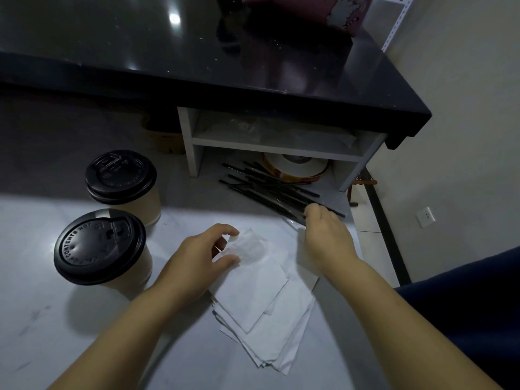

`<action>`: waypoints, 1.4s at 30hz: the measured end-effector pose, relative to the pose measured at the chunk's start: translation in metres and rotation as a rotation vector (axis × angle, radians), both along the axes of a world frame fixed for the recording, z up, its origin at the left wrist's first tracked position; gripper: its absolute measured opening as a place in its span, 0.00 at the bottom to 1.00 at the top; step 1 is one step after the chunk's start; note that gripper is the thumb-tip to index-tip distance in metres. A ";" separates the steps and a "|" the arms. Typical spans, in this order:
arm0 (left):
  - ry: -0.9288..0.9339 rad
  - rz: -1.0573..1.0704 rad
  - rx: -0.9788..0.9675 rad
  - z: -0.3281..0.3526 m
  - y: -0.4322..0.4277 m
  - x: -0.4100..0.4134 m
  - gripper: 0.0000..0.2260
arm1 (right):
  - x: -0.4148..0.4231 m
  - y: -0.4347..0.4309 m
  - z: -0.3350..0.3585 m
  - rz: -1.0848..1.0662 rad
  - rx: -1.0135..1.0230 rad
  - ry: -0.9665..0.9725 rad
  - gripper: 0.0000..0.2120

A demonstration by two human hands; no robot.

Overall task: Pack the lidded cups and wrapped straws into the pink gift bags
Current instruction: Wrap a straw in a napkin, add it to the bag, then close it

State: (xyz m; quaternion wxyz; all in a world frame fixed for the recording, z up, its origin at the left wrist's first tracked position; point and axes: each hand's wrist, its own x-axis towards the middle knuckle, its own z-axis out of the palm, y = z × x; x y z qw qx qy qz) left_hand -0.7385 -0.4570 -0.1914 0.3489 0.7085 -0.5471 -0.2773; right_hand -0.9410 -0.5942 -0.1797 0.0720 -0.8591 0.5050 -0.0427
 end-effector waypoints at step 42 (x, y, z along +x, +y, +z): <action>-0.228 0.003 -0.282 0.120 0.069 0.008 0.03 | 0.008 0.060 0.085 -0.157 -0.021 -0.323 0.10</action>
